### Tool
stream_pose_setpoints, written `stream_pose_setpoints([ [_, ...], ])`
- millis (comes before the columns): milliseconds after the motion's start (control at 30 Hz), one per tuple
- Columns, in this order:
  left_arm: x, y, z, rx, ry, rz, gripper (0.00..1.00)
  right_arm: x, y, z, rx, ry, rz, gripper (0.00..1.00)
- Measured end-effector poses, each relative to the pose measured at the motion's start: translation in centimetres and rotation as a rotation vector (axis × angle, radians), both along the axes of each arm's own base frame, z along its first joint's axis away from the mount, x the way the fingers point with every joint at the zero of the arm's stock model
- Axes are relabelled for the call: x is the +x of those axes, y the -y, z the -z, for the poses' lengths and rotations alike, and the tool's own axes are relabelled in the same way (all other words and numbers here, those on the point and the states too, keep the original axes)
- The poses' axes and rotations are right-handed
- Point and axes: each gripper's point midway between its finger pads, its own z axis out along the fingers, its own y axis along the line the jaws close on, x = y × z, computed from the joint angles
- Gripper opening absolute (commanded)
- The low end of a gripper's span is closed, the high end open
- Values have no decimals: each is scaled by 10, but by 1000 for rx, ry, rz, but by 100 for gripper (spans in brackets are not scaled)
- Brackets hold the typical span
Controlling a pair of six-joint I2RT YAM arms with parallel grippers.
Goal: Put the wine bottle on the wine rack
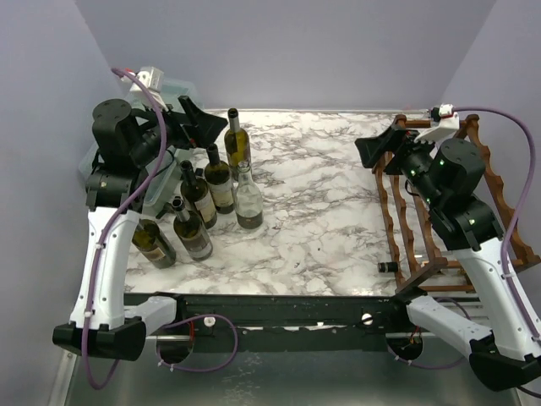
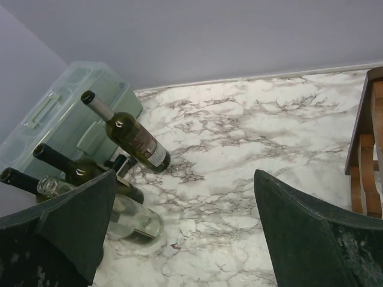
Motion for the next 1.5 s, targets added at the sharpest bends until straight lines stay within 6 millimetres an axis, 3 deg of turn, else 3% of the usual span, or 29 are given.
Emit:
stream_pose_setpoints([
  [133,7,14,28,-8,-103,64,99,2,-2,11,-4,-24,-6,100],
  [300,-9,41,37,7,-134,155,99,1,-11,16,1,-29,-55,100],
  [467,-27,69,51,74,-153,226,99,3,-31,22,7,-46,-155,100],
  [600,-30,74,62,117,-161,233,99,8,-51,37,7,-94,-250,100],
  [767,-21,62,72,174,-158,159,99,2,-80,59,7,-138,-361,100],
  [1233,11,-3,66,294,-51,-233,99,-27,-180,79,34,-113,-613,100],
  [1500,18,-39,52,305,-16,-443,99,-27,-230,117,-47,-142,-636,99],
])
